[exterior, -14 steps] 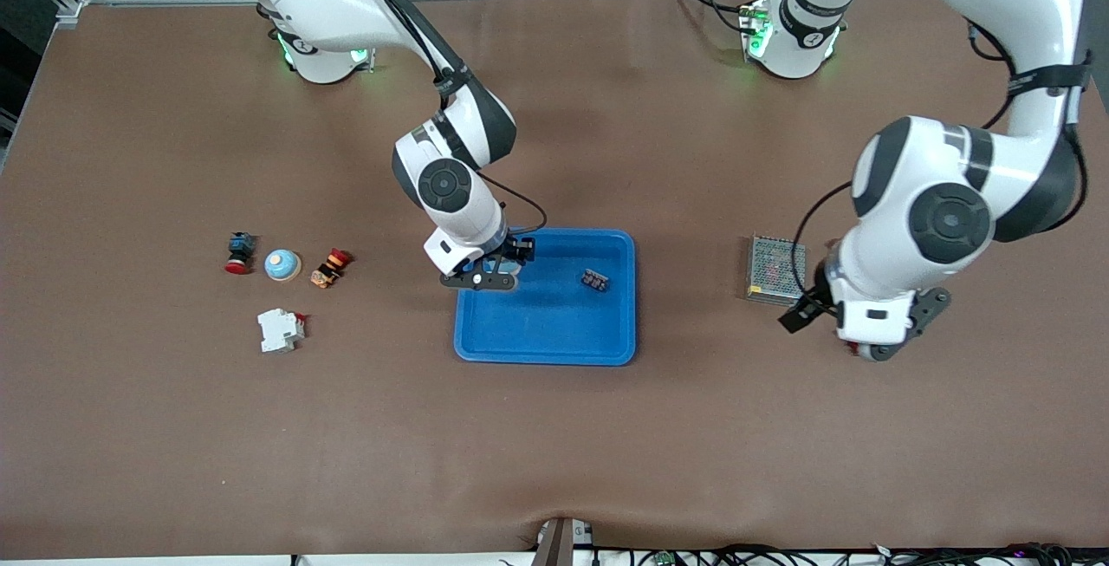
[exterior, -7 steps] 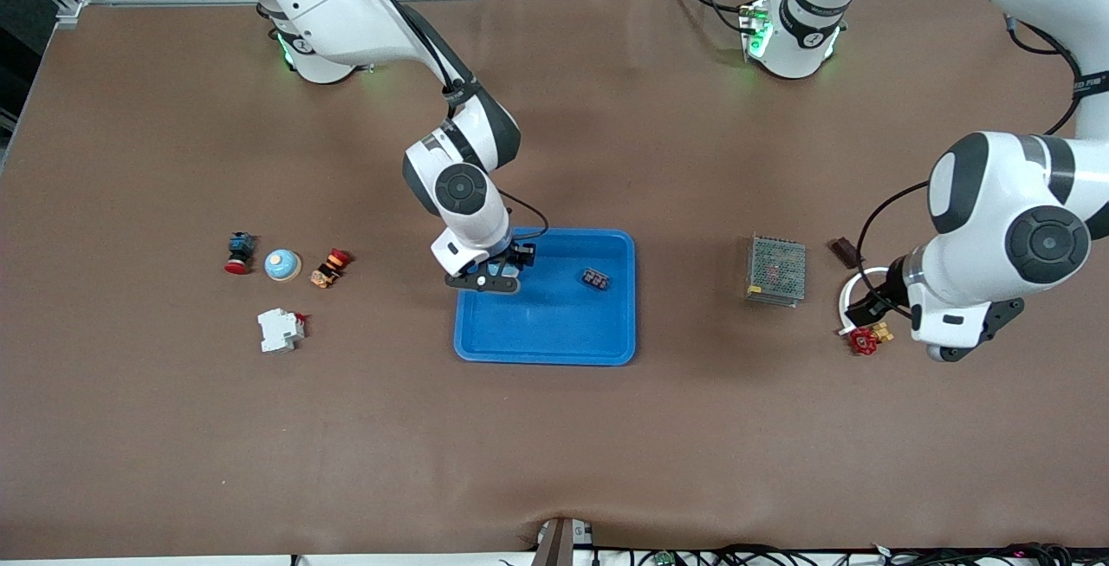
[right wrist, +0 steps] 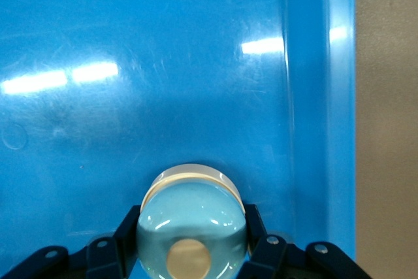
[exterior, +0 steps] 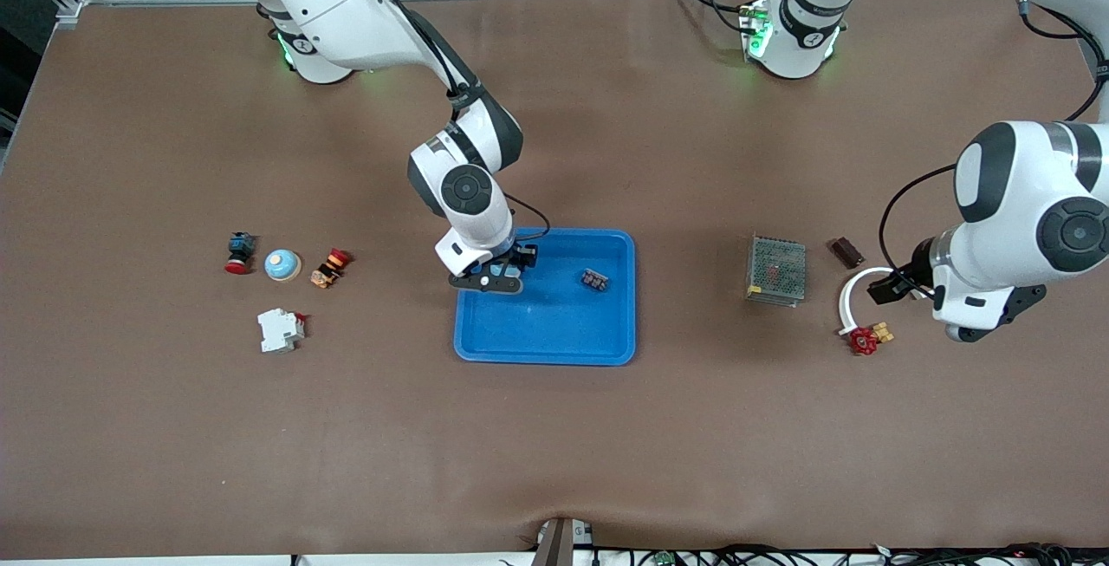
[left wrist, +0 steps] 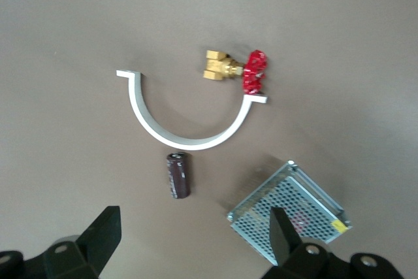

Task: Place electrolytic capacitor and blue bell in tray
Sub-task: 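Lower the bell into the tray while the left gripper returns to the capacitor, then open the right gripper over the bell while the left gripper descends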

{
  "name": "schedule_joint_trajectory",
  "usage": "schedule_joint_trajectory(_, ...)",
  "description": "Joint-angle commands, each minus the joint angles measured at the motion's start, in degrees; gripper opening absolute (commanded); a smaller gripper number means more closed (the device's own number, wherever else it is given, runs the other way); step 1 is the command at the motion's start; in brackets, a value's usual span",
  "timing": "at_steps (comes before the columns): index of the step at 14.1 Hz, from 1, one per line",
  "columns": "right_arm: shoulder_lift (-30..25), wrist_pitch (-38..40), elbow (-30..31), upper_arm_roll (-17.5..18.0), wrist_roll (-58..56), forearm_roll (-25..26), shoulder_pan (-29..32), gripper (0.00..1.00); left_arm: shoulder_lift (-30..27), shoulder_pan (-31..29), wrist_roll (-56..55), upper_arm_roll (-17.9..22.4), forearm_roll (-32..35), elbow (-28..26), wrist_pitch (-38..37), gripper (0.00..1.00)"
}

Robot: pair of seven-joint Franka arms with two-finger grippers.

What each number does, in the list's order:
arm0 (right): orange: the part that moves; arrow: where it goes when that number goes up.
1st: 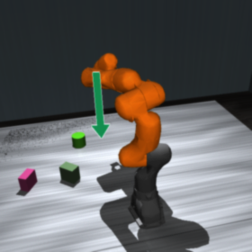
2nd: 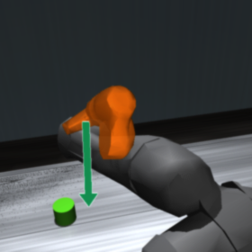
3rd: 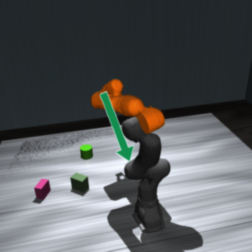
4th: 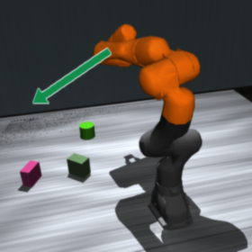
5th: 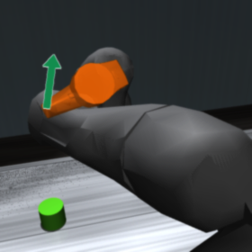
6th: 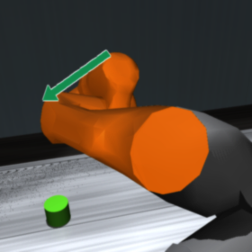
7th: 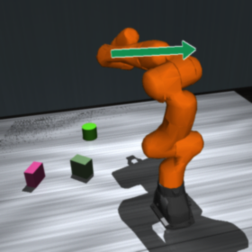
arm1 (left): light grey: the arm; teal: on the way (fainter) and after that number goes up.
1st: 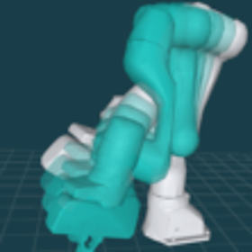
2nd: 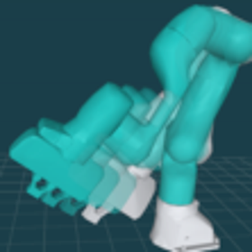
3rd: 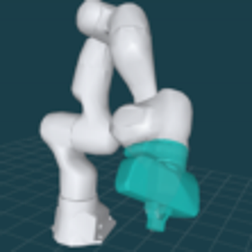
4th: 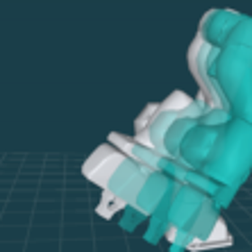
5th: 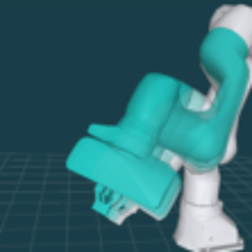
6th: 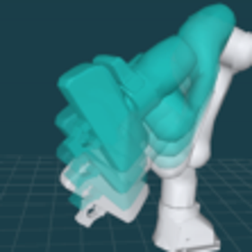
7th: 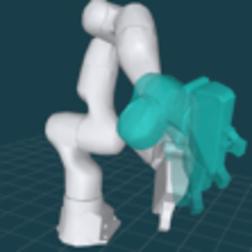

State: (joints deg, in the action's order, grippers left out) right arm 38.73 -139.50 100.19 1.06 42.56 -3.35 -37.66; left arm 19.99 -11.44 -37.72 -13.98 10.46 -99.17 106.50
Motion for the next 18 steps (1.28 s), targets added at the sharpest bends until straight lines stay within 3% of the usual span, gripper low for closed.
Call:
schedule_joint_trajectory(1,-0.06,-0.43,0.00,-0.71,1.64,0.89,-0.84,0.46,-1.01,-1.48,1.60,-0.69,1.23,-2.17,0.72,1.00)
schedule_joint_trajectory(3,-0.06,-0.43,0.00,-0.71,1.64,0.89,-0.84,0.55,-1.01,-2.53,1.60,-0.69,1.14,-4.09,1.86,1.00)
schedule_joint_trajectory(6,-0.06,-0.60,0.00,-0.71,1.64,1.06,-0.75,1.00,-1.10,-3.41,1.69,-0.78,1.14,-8.66,6.33,1.00)
schedule_joint_trajectory(12,-0.93,0.54,-0.08,-0.62,1.38,1.33,-0.75,1.00,0.74,-3.33,1.69,-0.78,1.05,-16.58,11.88,1.00)
schedule_joint_trajectory(18,-6.29,9.75,-0.88,-0.62,0.77,1.33,-0.58,1.00,5.93,-3.41,1.95,-0.61,1.32,-18.08,16.27,0.97)
